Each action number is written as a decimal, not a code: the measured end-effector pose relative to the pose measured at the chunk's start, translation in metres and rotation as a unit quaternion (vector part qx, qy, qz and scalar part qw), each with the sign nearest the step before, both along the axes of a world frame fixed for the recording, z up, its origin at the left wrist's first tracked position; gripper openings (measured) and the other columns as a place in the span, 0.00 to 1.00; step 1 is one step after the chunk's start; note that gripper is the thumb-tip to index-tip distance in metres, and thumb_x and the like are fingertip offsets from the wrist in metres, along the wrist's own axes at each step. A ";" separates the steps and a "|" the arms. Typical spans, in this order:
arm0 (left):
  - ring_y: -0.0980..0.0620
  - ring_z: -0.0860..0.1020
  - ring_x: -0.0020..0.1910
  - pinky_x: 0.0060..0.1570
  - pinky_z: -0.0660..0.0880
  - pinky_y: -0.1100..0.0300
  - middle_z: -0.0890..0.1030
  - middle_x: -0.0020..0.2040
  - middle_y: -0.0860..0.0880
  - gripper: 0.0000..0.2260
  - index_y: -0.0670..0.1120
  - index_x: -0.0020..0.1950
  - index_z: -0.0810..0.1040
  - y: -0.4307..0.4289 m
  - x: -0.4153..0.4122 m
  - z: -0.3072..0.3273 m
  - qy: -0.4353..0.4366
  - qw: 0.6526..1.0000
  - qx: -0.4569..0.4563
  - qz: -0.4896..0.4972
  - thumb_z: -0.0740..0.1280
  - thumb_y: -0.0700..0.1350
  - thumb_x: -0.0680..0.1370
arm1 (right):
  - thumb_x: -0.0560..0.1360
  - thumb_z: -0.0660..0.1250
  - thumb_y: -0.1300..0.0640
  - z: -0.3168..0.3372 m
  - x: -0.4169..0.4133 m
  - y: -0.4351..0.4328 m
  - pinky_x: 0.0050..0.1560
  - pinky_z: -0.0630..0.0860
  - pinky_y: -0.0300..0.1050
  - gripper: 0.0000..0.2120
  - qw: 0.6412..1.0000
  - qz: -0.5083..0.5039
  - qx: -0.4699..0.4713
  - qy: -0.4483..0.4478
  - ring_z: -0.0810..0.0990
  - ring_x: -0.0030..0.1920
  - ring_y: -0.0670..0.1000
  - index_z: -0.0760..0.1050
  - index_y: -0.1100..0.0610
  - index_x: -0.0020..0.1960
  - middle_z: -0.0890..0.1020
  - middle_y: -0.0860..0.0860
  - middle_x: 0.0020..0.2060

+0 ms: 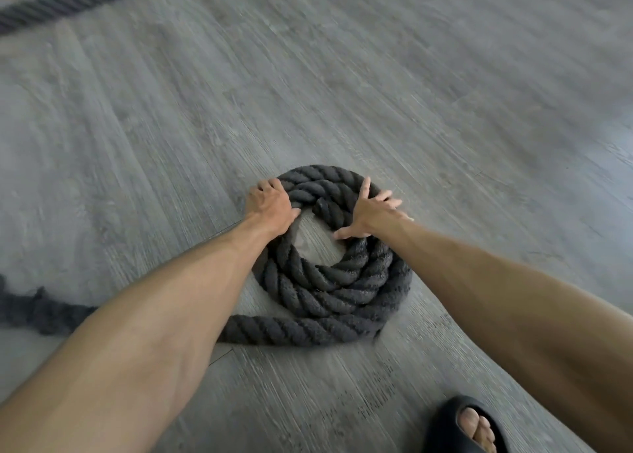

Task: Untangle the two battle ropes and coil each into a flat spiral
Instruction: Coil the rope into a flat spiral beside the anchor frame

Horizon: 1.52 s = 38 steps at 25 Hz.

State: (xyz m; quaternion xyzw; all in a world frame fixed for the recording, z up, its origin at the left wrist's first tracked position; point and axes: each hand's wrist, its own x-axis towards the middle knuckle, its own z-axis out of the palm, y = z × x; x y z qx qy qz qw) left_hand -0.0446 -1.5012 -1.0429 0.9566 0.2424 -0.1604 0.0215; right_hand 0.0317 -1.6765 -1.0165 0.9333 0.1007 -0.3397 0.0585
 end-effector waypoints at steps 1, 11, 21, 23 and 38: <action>0.37 0.71 0.65 0.61 0.70 0.47 0.66 0.70 0.33 0.41 0.34 0.76 0.53 0.005 -0.005 0.002 0.006 0.999 -0.009 0.041 0.63 0.63 0.78 | 0.63 0.76 0.30 -0.001 -0.001 0.005 0.69 0.60 0.78 0.72 1.000 -0.008 -0.016 0.011 0.48 0.78 0.73 0.23 0.52 0.78 0.42 0.68 0.79; 0.34 0.55 0.77 0.72 0.58 0.39 0.49 0.79 0.35 0.60 0.42 0.78 0.31 0.033 -0.040 0.020 0.097 0.988 -0.084 0.085 0.73 0.65 0.70 | 0.68 0.77 0.37 -0.005 0.002 0.033 0.69 0.64 0.74 0.65 0.992 0.123 -0.004 -0.026 0.54 0.77 0.72 0.30 0.52 0.80 0.46 0.66 0.79; 0.35 0.57 0.75 0.71 0.61 0.41 0.56 0.77 0.36 0.61 0.47 0.80 0.45 0.009 -0.024 0.014 0.017 0.992 -0.115 -0.041 0.74 0.72 0.60 | 0.66 0.77 0.36 0.000 0.011 0.032 0.72 0.60 0.74 0.65 0.940 0.335 0.048 -0.044 0.50 0.80 0.66 0.35 0.55 0.82 0.46 0.60 0.81; 0.34 0.59 0.73 0.69 0.63 0.41 0.58 0.75 0.36 0.61 0.44 0.79 0.50 0.009 -0.027 0.016 -0.003 0.994 -0.113 -0.007 0.75 0.72 0.59 | 0.66 0.75 0.32 -0.001 0.004 0.026 0.72 0.56 0.77 0.67 0.964 0.256 0.037 -0.054 0.44 0.80 0.66 0.32 0.57 0.81 0.43 0.61 0.81; 0.34 0.56 0.77 0.71 0.61 0.36 0.51 0.79 0.36 0.69 0.43 0.80 0.40 0.060 -0.069 0.021 0.113 0.966 -0.139 0.187 0.69 0.79 0.55 | 0.70 0.77 0.41 -0.004 -0.026 0.062 0.70 0.58 0.77 0.63 0.999 0.019 0.002 -0.027 0.51 0.77 0.74 0.31 0.55 0.81 0.42 0.66 0.80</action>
